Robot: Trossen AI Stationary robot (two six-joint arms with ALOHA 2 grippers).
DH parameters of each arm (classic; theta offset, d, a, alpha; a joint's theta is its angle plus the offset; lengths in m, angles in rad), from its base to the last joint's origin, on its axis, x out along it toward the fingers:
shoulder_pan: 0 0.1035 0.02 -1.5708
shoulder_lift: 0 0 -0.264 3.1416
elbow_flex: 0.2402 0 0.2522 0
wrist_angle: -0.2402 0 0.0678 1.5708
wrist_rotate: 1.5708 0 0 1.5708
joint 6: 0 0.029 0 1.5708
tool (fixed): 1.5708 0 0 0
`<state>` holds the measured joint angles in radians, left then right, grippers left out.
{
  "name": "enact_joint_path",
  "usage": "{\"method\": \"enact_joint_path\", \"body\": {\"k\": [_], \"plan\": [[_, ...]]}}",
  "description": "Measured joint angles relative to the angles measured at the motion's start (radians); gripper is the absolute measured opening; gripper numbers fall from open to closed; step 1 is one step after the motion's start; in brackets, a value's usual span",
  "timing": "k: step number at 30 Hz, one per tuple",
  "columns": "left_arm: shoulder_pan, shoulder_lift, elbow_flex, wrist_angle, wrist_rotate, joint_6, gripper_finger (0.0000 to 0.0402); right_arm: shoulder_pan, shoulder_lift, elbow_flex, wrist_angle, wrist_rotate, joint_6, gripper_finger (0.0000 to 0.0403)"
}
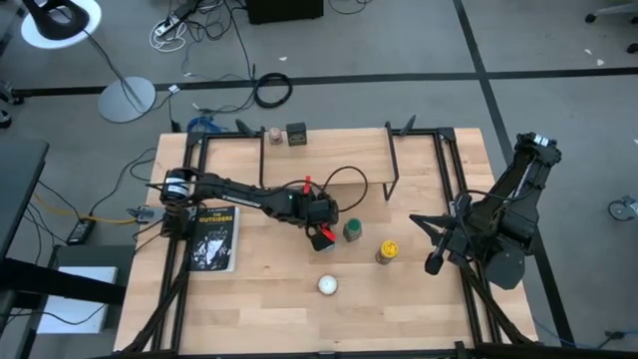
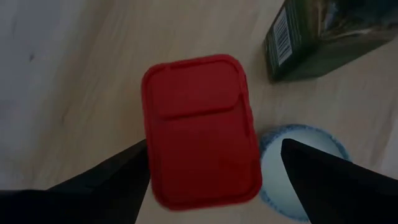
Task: Shelf spices
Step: Put the red seasoning can on the shelf
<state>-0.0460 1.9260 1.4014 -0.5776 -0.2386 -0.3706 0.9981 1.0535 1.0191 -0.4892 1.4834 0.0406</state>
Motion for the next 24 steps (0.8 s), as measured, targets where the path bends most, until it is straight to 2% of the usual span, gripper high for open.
{"method": "enact_joint_path", "body": {"k": [8,12,19,24], "plan": [[0.0,0.001,0.0,0.011,0.0,0.001,0.0347,-0.001,0.0,0.0,0.002,-0.012,-0.005,0.0002],[0.0,0.001,0.0,0.011,-0.001,0.001,0.0311,-0.001,0.0,0.0,0.002,-0.013,-0.006,0.0006],[0.013,0.001,0.001,0.012,0.0,0.001,0.0214,-0.001,0.0,0.0,0.003,-0.013,-0.007,0.0002],[0.017,0.001,0.001,0.012,0.0,0.003,0.0208,-0.001,0.0,0.0,0.003,-0.013,-0.007,0.0006]]}}
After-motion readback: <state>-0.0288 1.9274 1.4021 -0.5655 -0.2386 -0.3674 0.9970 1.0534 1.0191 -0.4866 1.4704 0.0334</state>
